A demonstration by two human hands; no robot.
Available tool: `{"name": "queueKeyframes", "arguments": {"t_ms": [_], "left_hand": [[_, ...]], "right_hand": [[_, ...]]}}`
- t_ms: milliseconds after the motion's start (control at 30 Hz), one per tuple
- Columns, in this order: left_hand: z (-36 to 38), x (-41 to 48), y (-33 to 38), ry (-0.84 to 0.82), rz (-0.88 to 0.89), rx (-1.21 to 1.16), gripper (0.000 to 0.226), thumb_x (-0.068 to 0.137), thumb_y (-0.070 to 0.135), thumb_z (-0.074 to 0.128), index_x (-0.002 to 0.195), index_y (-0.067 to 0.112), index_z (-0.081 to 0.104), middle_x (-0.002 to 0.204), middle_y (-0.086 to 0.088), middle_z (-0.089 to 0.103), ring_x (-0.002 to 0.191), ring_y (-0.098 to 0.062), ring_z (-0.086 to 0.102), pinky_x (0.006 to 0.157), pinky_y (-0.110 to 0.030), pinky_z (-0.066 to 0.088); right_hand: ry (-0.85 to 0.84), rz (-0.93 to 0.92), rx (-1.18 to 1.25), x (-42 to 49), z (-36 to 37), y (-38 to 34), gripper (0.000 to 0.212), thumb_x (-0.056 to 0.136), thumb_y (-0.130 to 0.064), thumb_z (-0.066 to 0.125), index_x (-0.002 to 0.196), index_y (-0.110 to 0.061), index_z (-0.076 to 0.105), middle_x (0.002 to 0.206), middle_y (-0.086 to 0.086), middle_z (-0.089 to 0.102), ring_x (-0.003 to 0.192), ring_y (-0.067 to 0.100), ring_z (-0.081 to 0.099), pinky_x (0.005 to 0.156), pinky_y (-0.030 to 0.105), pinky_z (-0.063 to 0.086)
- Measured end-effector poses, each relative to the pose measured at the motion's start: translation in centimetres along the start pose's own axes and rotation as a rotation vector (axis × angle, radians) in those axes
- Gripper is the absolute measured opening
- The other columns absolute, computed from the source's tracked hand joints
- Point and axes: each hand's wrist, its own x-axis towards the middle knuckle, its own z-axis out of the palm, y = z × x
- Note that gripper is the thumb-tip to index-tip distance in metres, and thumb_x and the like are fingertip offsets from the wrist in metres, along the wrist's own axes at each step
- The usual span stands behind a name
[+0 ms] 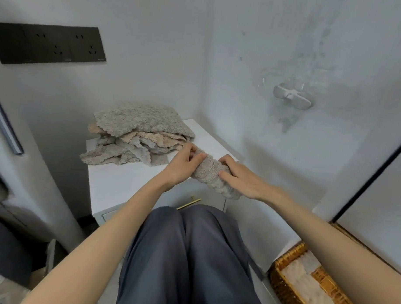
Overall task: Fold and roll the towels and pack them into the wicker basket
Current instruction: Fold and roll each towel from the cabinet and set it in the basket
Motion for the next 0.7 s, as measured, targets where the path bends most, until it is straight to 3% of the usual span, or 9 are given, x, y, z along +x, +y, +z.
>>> {"name": "queueKeyframes", "arguments": {"t_ms": [200,400,700], "left_hand": [[7.0,0.1,0.9,-0.114,0.035,0.019,0.018,0.097,0.026,0.052,0.098,0.008,0.048,0.081,-0.005,0.053,0.068,-0.010,0.047,0.054,-0.015,0.038],[14.5,-0.6,0.5,-0.271,0.043,0.022,0.018,0.099,0.026,0.048,0.105,0.010,0.051,0.093,0.002,0.055,0.078,-0.004,0.051,0.060,-0.004,0.040],[24.4,-2.0,-2.6,-0.423,-0.084,0.074,0.026,0.100,0.028,0.044,0.120,0.013,0.046,0.109,0.006,0.047,0.092,-0.003,0.049,0.068,-0.009,0.040]], "right_hand": [[0.108,0.099,-0.003,-5.7,-0.8,4.2,0.023,0.084,-0.043,0.035,0.102,-0.028,0.037,0.084,0.016,0.057,0.072,0.027,0.052,0.064,0.041,0.042],[0.156,0.244,-0.002,-11.9,-0.6,9.2,0.032,0.083,-0.045,0.036,0.102,-0.020,0.044,0.084,0.005,0.058,0.069,0.015,0.049,0.063,0.035,0.041],[0.311,0.494,0.187,-21.9,2.1,18.7,0.023,0.080,-0.046,0.041,0.089,-0.026,0.046,0.074,-0.004,0.049,0.060,0.000,0.039,0.056,0.018,0.032]]}}
